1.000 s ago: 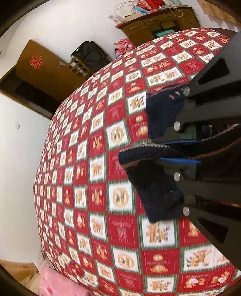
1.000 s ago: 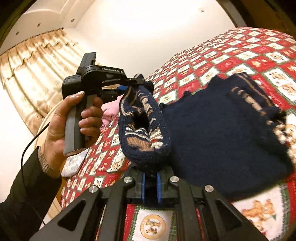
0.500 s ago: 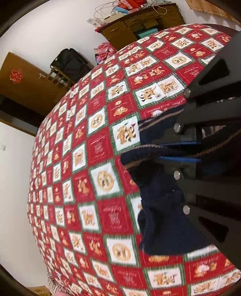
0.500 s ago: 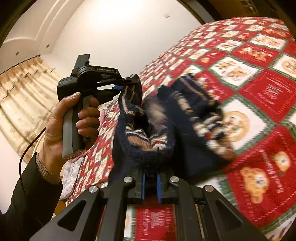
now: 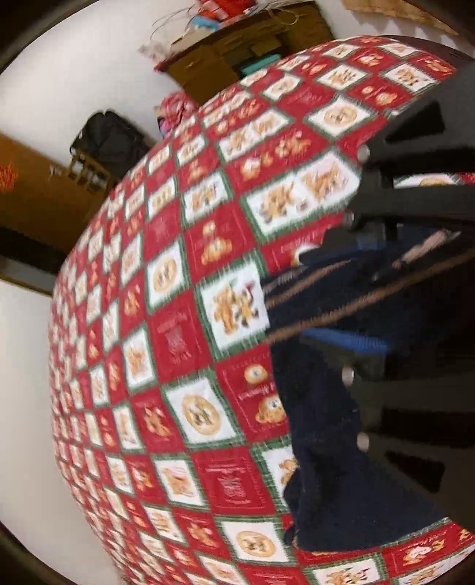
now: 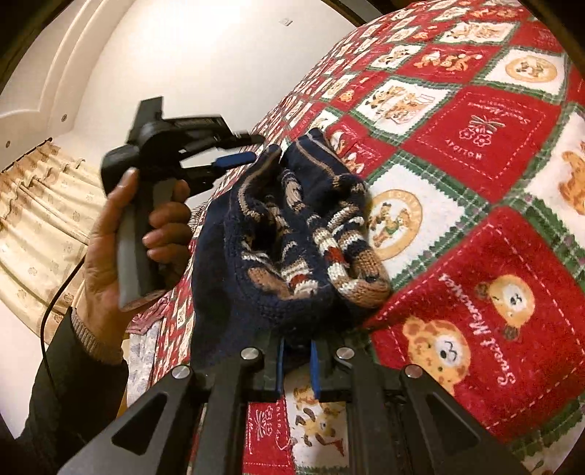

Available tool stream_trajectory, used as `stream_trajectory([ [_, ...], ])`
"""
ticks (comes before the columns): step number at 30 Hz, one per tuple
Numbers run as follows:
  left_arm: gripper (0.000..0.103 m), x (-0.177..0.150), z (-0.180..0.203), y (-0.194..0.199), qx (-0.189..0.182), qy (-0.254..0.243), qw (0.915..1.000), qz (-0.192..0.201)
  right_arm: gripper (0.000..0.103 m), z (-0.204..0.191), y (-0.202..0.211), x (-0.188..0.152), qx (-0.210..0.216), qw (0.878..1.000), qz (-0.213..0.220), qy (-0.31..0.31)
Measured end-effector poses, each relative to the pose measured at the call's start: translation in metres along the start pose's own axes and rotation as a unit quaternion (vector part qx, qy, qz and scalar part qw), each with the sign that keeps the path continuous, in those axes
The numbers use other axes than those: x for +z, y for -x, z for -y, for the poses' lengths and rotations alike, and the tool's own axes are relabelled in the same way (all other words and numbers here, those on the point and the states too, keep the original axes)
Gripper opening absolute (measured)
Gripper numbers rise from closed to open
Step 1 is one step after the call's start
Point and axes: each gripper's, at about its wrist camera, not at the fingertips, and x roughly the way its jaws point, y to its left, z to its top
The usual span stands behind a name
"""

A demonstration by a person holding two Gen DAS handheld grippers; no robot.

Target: Fold small clothes

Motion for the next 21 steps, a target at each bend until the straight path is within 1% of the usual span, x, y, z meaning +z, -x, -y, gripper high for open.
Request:
stream_trajectory([
  [1, 0.047, -0.001, 0.004, 0.009, 0.001, -0.007, 0.9999, 0.013, 0.012, 0.001, 0.001, -0.001, -0.002, 1.0, 0.0, -0.002],
  [2, 0.058, -0.003, 0.008, 0.019, -0.003, -0.017, 0.9996, 0.023, 0.012, 0.0, 0.001, -0.001, -0.003, 1.0, -0.001, -0.003],
  [3, 0.065, -0.006, 0.011, 0.031, 0.001, -0.031, 0.9989, 0.034, 0.012, 0.0, 0.004, -0.002, -0.006, 1.0, 0.002, -0.002],
  [4, 0.076, -0.012, 0.009, 0.043, 0.017, -0.043, 0.9977, 0.049, 0.013, 0.0, 0.008, -0.003, -0.008, 1.0, 0.005, -0.002],
  [5, 0.082, -0.022, 0.003, 0.056, 0.034, -0.057, 0.9953, 0.07, 0.016, 0.001, 0.011, -0.003, -0.01, 1.0, 0.007, -0.004],
  [6, 0.085, -0.03, -0.004, 0.064, 0.047, -0.069, 0.9932, 0.081, 0.028, 0.002, 0.015, -0.001, -0.021, 1.0, 0.014, -0.006],
  [7, 0.09, -0.041, -0.013, 0.07, 0.071, -0.081, 0.9903, 0.088, 0.038, 0.003, 0.02, 0.0, -0.032, 0.999, 0.023, -0.006],
  [8, 0.092, -0.058, -0.026, 0.078, 0.095, -0.087, 0.9873, 0.093, 0.038, 0.003, 0.025, 0.004, -0.042, 0.998, 0.037, -0.002],
  [9, 0.093, -0.069, -0.04, 0.083, 0.103, -0.087, 0.986, 0.098, 0.039, -0.001, 0.035, 0.006, -0.053, 0.997, 0.056, 0.007],
  [10, 0.093, -0.085, -0.053, 0.086, 0.121, -0.09, 0.9838, 0.097, 0.039, -0.006, 0.045, 0.01, -0.069, 0.995, 0.077, 0.017],
  [11, 0.093, -0.096, -0.064, 0.088, 0.137, -0.089, 0.982, 0.094, 0.039, -0.01, 0.051, 0.013, -0.074, 0.993, 0.088, 0.023],
  [13, 0.093, -0.127, -0.09, 0.096, 0.145, -0.073, 0.9821, 0.096, 0.039, -0.02, 0.057, 0.027, -0.068, 0.992, 0.101, 0.042],
  [14, 0.093, -0.138, -0.094, 0.097, 0.147, -0.064, 0.9826, 0.094, 0.039, -0.028, 0.056, 0.035, -0.064, 0.991, 0.101, 0.054],
  [15, 0.093, -0.151, -0.099, 0.098, 0.138, -0.048, 0.9848, 0.093, 0.039, -0.036, 0.051, 0.044, -0.056, 0.992, 0.094, 0.066],
  [16, 0.093, -0.16, -0.103, 0.099, 0.131, -0.034, 0.9863, 0.094, 0.039, -0.046, 0.04, 0.054, -0.044, 0.993, 0.076, 0.083],
  [18, 0.093, -0.176, -0.107, 0.098, 0.133, -0.014, 0.9864, 0.095, 0.039, -0.062, 0.015, 0.068, -0.038, 0.992, 0.043, 0.113],
  [19, 0.093, -0.18, -0.107, 0.096, 0.132, -0.011, 0.9866, 0.095, 0.039, -0.07, -0.004, 0.078, -0.034, 0.991, 0.017, 0.129],
  [21, 0.093, -0.188, -0.107, 0.092, 0.135, -0.011, 0.9861, 0.096, 0.039, -0.077, -0.036, 0.09, -0.037, 0.989, -0.035, 0.14],
])
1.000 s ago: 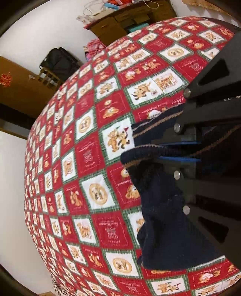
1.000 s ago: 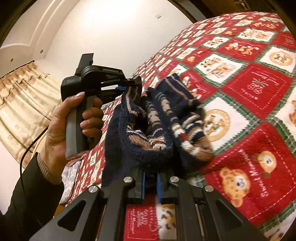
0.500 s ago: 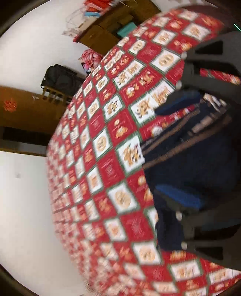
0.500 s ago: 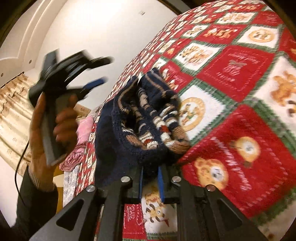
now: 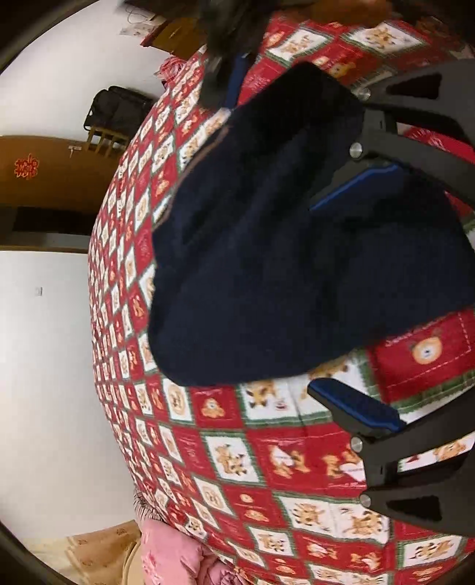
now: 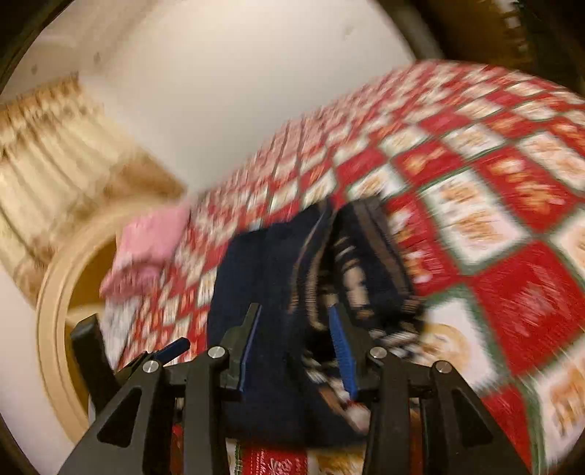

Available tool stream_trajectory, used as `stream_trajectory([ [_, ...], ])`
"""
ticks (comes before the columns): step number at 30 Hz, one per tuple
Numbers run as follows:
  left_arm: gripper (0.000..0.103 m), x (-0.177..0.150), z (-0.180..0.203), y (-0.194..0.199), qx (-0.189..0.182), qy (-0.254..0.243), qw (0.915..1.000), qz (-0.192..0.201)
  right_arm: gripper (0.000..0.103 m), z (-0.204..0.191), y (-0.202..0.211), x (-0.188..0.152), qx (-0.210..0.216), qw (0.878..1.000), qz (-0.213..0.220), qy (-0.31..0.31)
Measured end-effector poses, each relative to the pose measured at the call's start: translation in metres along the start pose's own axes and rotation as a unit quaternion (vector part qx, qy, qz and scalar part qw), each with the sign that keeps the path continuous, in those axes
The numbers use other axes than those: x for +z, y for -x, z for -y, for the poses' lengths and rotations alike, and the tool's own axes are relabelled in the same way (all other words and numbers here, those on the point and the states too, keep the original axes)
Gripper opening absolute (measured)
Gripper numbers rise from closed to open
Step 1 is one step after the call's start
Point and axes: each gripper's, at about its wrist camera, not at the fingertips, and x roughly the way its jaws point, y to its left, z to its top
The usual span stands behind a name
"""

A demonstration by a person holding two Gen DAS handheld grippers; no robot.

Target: Fold small clothes

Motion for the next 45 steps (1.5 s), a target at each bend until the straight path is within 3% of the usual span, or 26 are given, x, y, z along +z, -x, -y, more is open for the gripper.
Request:
stream_trajectory([
  [2, 0.093, -0.005, 0.001, -0.003, -0.001, 0.0, 1.0, -0.001, 0.039, -0.004, -0.03, 0.01, -0.001, 0.999, -0.047, 0.019],
  [3, 0.093, -0.008, 0.003, -0.006, 0.004, -0.004, 1.0, -0.004, 0.038, -0.004, -0.04, 0.014, -0.013, 0.998, -0.051, 0.029],
  [4, 0.093, -0.011, 0.004, -0.009, 0.008, -0.005, 0.9999, -0.006, 0.011, -0.001, -0.043, 0.016, -0.026, 0.998, -0.041, 0.028],
  [5, 0.093, -0.013, 0.003, -0.01, 0.009, -0.004, 0.9999, -0.007, 0.008, 0.0, -0.044, 0.017, -0.028, 0.998, -0.044, 0.027],
  [11, 0.093, -0.021, 0.01, -0.006, -0.003, -0.003, 0.9999, 0.012, 0.007, -0.003, -0.03, 0.016, -0.105, 0.991, -0.032, 0.082],
  [13, 0.099, -0.023, 0.015, -0.01, 0.003, -0.016, 0.9998, 0.008, 0.007, 0.009, -0.029, 0.017, -0.108, 0.991, -0.028, 0.076],
  [16, 0.099, -0.024, 0.012, -0.021, -0.004, -0.005, 0.9999, -0.011, 0.008, 0.026, -0.059, 0.012, -0.121, 0.986, -0.088, 0.075],
  [17, 0.099, -0.024, 0.009, -0.021, -0.01, 0.001, 0.9999, -0.011, 0.009, 0.03, -0.059, 0.013, -0.122, 0.987, -0.074, 0.077],
  [20, 0.099, -0.029, 0.007, -0.025, -0.026, 0.009, 0.9996, -0.011, 0.02, 0.032, -0.055, 0.019, -0.108, 0.989, -0.067, 0.073],
  [22, 0.099, -0.031, 0.006, -0.029, -0.033, 0.017, 0.9992, -0.018, 0.044, 0.029, -0.05, 0.026, -0.112, 0.988, -0.06, 0.083],
  [24, 0.1, -0.031, 0.003, -0.03, -0.045, 0.028, 0.9984, -0.02, 0.053, 0.024, -0.043, 0.033, -0.108, 0.989, -0.041, 0.095],
  [28, 0.101, -0.034, 0.0, -0.031, -0.065, 0.041, 0.9968, -0.022, 0.053, 0.013, -0.055, 0.066, -0.105, 0.989, -0.035, 0.102],
  [32, 0.101, -0.036, 0.004, -0.028, -0.058, 0.036, 0.9975, -0.019, 0.053, 0.011, -0.102, 0.089, -0.114, 0.985, -0.083, 0.095],
  [33, 0.101, -0.036, 0.004, -0.028, -0.056, 0.035, 0.9977, -0.018, 0.049, 0.012, -0.116, 0.09, -0.123, 0.983, -0.105, 0.093],
  [34, 0.102, -0.036, 0.005, -0.027, -0.054, 0.034, 0.9978, -0.017, 0.023, 0.013, -0.127, 0.09, -0.139, 0.979, -0.116, 0.094],
  [35, 0.102, -0.037, 0.006, -0.027, -0.051, 0.035, 0.998, -0.018, 0.018, 0.011, -0.134, 0.09, -0.158, 0.975, -0.12, 0.105],
  [38, 0.103, -0.037, 0.008, -0.026, -0.046, 0.031, 0.9983, -0.018, 0.018, 0.01, -0.145, 0.089, -0.214, 0.961, -0.112, 0.137],
  [41, 0.103, -0.037, 0.009, -0.027, -0.045, 0.03, 0.9984, -0.019, 0.018, 0.035, -0.145, 0.094, -0.19, 0.97, -0.126, 0.083],
  [45, 0.103, -0.036, 0.009, -0.029, -0.043, 0.031, 0.9984, -0.019, 0.022, 0.024, -0.111, 0.088, -0.194, 0.969, -0.098, 0.12],
])
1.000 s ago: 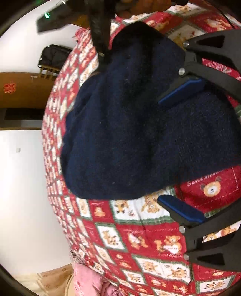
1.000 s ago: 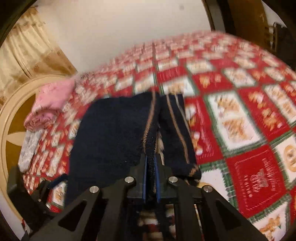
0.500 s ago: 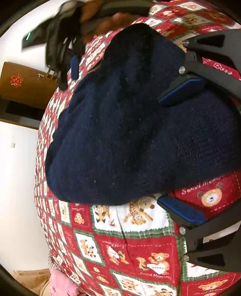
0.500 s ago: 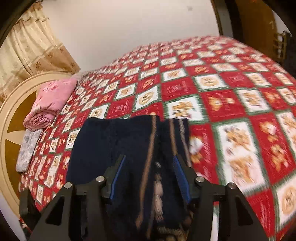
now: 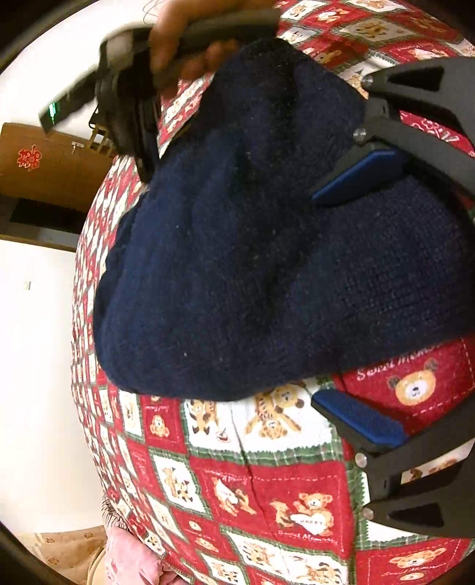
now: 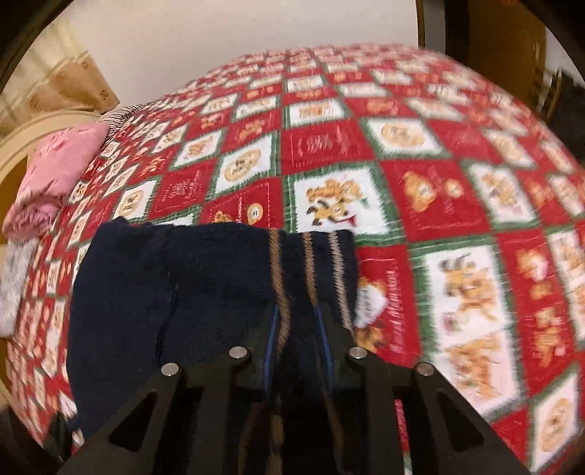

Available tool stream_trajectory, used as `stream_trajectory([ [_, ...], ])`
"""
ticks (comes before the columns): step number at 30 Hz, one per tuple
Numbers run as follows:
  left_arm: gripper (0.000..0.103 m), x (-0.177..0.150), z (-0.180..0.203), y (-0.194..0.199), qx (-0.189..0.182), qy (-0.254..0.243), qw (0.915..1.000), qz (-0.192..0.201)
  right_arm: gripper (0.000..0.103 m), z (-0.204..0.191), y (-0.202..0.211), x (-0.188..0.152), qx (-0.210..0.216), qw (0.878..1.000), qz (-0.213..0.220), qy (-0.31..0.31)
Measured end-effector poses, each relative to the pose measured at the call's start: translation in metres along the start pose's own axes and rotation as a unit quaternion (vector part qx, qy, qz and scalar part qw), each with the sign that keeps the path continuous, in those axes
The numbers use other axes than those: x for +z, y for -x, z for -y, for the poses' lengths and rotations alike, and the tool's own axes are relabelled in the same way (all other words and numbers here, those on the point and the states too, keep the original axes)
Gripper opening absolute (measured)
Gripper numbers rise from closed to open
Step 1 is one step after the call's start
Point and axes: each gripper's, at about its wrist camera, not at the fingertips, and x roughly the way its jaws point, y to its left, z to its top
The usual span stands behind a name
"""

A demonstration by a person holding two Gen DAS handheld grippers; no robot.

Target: Fold small clothes

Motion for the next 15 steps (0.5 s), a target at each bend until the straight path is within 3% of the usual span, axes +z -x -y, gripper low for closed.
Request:
stream_trajectory([
  [2, 0.103, 0.0, 0.0, 0.0, 0.001, 0.0, 1.0, 0.0, 0.023, -0.001, 0.024, -0.012, 0.01, 1.0, 0.016, 0.013],
  [4, 0.103, 0.0, 0.0, -0.001, 0.001, 0.0, 1.0, 0.0, 0.043, -0.01, 0.057, -0.035, 0.028, 0.998, 0.041, 0.039],
  [5, 0.103, 0.0, 0.0, -0.002, 0.001, 0.0, 1.0, 0.0, 0.046, -0.016, 0.071, -0.047, 0.036, 0.996, 0.054, 0.054],
  [8, 0.103, 0.0, 0.001, -0.002, 0.002, 0.0, 1.0, -0.001, 0.046, -0.033, 0.096, -0.078, 0.067, 0.991, 0.07, 0.088],
  [11, 0.103, 0.0, 0.001, -0.003, 0.003, -0.001, 1.0, -0.001, 0.046, -0.047, 0.096, -0.105, 0.091, 0.989, 0.051, 0.101],
  [15, 0.103, 0.0, 0.001, -0.003, 0.002, -0.003, 1.0, -0.002, 0.046, -0.039, 0.076, -0.123, 0.046, 0.993, 0.022, 0.109],
])
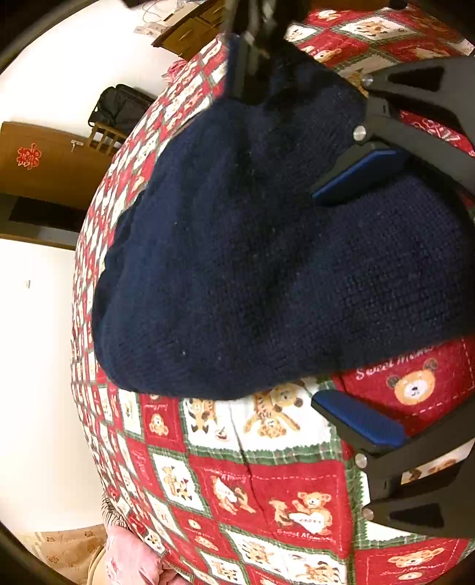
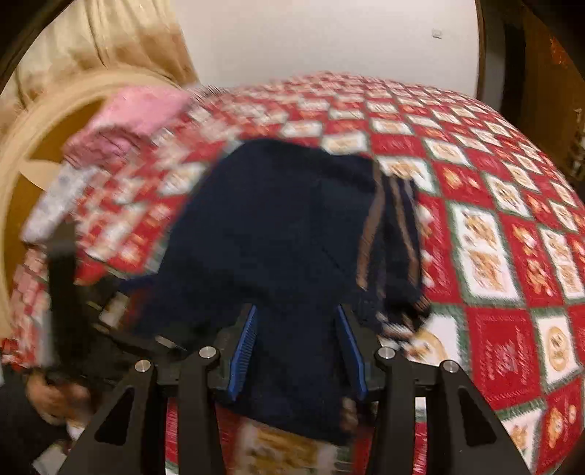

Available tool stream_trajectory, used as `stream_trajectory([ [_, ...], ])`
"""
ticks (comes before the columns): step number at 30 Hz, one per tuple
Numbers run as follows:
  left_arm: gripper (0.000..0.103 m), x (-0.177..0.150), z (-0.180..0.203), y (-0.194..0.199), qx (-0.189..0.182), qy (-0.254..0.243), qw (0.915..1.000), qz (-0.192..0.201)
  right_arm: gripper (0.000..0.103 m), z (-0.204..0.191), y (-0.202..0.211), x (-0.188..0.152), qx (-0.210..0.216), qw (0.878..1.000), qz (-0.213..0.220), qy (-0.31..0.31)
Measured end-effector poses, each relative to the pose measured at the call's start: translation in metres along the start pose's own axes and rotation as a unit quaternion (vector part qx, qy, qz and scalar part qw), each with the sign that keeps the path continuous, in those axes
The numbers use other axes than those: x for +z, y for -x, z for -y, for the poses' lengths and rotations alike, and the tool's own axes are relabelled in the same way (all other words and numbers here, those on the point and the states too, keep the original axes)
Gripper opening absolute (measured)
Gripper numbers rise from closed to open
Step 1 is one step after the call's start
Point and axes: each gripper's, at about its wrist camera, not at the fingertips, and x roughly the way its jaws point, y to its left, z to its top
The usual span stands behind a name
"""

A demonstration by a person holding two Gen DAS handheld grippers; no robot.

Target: Fold small clothes

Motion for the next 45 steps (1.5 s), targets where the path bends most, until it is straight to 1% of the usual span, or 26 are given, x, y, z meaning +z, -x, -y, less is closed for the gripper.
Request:
stream_trajectory([
  [3, 0.103, 0.0, 0.001, -0.001, 0.0, -0.003, 1.0, -0.001, 0.045, 0.023, -0.019, -0.013, 0.006, 0.999, -0.032, -0.031],
  [4, 0.103, -0.001, 0.001, 0.0, -0.001, -0.003, 1.0, -0.001, 0.045, 0.027, -0.019, -0.015, 0.015, 0.999, -0.022, -0.033],
  [8, 0.103, -0.001, -0.006, 0.012, -0.009, 0.009, 0.9999, 0.009, 0.046, 0.031, -0.011, -0.016, 0.035, 0.998, -0.011, -0.042],
  [11, 0.103, 0.0, -0.023, 0.032, -0.044, 0.044, 0.9979, 0.019, 0.048, 0.04, 0.001, -0.017, 0.045, 0.997, 0.001, -0.065],
  [12, 0.103, 0.002, -0.029, 0.037, -0.048, 0.052, 0.9972, 0.024, 0.053, 0.047, 0.007, -0.018, 0.049, 0.996, 0.009, -0.075],
  [13, 0.103, 0.003, -0.034, 0.042, -0.044, 0.056, 0.997, 0.031, 0.057, 0.052, 0.012, -0.02, 0.055, 0.995, 0.014, -0.084],
  [16, 0.103, 0.02, -0.048, 0.051, -0.013, 0.054, 0.9974, 0.046, 0.059, 0.073, 0.018, -0.02, 0.083, 0.99, 0.022, -0.114],
  [18, 0.103, 0.038, -0.049, 0.044, 0.006, 0.045, 0.9982, 0.04, 0.065, 0.084, 0.015, -0.013, 0.093, 0.987, 0.02, -0.129],
  [20, 0.103, 0.052, -0.049, 0.033, 0.007, 0.048, 0.9983, 0.033, 0.07, 0.099, 0.01, -0.004, 0.112, 0.981, 0.026, -0.159],
  [22, 0.103, 0.066, -0.049, 0.012, -0.022, 0.07, 0.9973, 0.004, 0.087, 0.115, -0.001, 0.009, 0.136, 0.971, 0.026, -0.194],
  [23, 0.103, 0.068, -0.049, 0.002, -0.038, 0.081, 0.9959, -0.011, 0.087, 0.121, -0.007, 0.014, 0.148, 0.967, 0.022, -0.205],
  [24, 0.103, 0.071, -0.05, -0.01, -0.05, 0.091, 0.9943, -0.025, 0.087, 0.127, -0.016, 0.021, 0.146, 0.966, 0.016, -0.213],
  [25, 0.103, 0.073, -0.052, -0.018, -0.053, 0.098, 0.9933, -0.029, 0.088, 0.13, -0.023, 0.025, 0.14, 0.966, 0.009, -0.215],
  [27, 0.103, 0.074, -0.047, -0.023, -0.08, 0.105, 0.9907, -0.033, 0.088, 0.139, -0.04, 0.032, 0.14, 0.964, -0.004, -0.225],
  [30, 0.103, 0.076, -0.041, -0.031, -0.108, 0.111, 0.9872, -0.038, 0.088, 0.143, -0.06, 0.036, 0.156, 0.959, -0.021, -0.237],
  [33, 0.103, 0.078, -0.035, -0.04, -0.127, 0.108, 0.9851, -0.045, 0.089, 0.132, -0.07, 0.04, 0.223, 0.946, -0.023, -0.234],
  [34, 0.103, 0.079, -0.034, -0.045, -0.136, 0.108, 0.9836, -0.048, 0.093, 0.127, -0.072, 0.042, 0.236, 0.943, -0.022, -0.232],
  [35, 0.103, 0.08, -0.031, -0.048, -0.142, 0.107, 0.9827, -0.051, 0.093, 0.12, -0.073, 0.044, 0.239, 0.945, -0.016, -0.224],
  [36, 0.103, 0.082, -0.027, -0.051, -0.144, 0.101, 0.9827, -0.056, 0.091, 0.115, -0.076, 0.046, 0.23, 0.95, -0.016, -0.212],
  [37, 0.089, 0.084, -0.023, -0.052, -0.149, 0.097, 0.9824, -0.057, 0.077, 0.109, -0.078, 0.045, 0.21, 0.956, -0.022, -0.205],
  [38, 0.074, 0.084, -0.016, -0.05, -0.162, 0.092, 0.9807, -0.058, 0.064, 0.102, -0.079, 0.047, 0.173, 0.965, -0.028, -0.195],
  [39, 0.072, 0.086, -0.012, -0.046, -0.148, 0.085, 0.9839, -0.052, 0.046, 0.098, -0.078, 0.049, 0.154, 0.969, -0.028, -0.189],
  [40, 0.062, 0.087, -0.006, -0.041, -0.135, 0.073, 0.9871, -0.045, 0.037, 0.094, -0.076, 0.05, 0.157, 0.968, -0.027, -0.192],
  [41, 0.053, 0.088, 0.002, -0.032, -0.121, 0.052, 0.9907, -0.034, 0.035, 0.09, -0.072, 0.051, 0.156, 0.969, -0.025, -0.189],
  [43, 0.047, 0.089, 0.005, -0.021, -0.095, 0.042, 0.9942, -0.026, 0.029, 0.076, -0.058, 0.056, 0.144, 0.976, -0.01, -0.166],
  [45, 0.046, 0.089, 0.002, -0.004, -0.101, 0.055, 0.9933, -0.015, 0.027, 0.065, -0.044, 0.061, 0.155, 0.975, 0.005, -0.162],
])
